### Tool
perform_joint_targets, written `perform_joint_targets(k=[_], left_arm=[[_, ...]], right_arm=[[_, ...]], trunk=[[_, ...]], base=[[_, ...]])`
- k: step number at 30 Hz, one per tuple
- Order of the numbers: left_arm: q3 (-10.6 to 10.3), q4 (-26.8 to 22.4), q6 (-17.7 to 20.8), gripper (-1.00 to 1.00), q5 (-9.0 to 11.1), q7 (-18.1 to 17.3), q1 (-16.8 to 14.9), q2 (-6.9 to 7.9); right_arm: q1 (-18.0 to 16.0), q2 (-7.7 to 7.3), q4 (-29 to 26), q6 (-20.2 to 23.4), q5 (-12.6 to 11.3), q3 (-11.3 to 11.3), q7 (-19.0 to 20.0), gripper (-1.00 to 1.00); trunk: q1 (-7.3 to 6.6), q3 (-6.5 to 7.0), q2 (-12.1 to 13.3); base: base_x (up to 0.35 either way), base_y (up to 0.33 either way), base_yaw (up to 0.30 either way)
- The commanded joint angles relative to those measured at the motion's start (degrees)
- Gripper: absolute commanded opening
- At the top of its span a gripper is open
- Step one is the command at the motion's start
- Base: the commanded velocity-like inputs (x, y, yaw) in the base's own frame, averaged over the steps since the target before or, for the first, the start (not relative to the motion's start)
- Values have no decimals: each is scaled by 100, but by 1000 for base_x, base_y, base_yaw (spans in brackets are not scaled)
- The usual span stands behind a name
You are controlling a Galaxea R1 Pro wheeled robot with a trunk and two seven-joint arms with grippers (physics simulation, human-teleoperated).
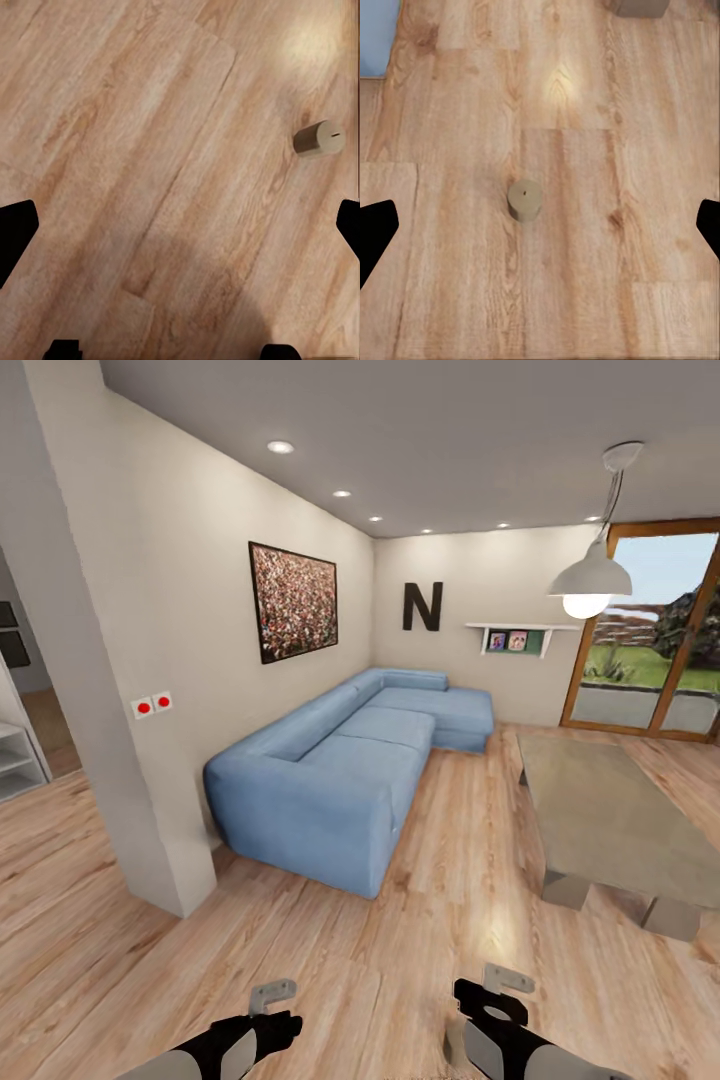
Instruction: Place each of the two pumpkins and all three candles from the living room inside a cabinet in the living room (use any cabinet), then make sure every cabinet is closed, and position the cauldron so it is next to a table in the living room.
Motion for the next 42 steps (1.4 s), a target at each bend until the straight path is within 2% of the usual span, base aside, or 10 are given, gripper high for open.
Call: perform_joint_targets(k=[1, 42], left_arm=[[49, -12, 32, 100, -60, -8, -2, -1], [49, -12, 32, 100, -60, -12, -2, -1]], right_arm=[[-5, 1, 5, -21, -60, 48, -19, 100], [-5, 7, 45, -14, -69, 52, -18, 100]], trunk=[[2, -15, -10], [2, -325, -10]], base=[[0, 0, -230], [1, 0, -123]])
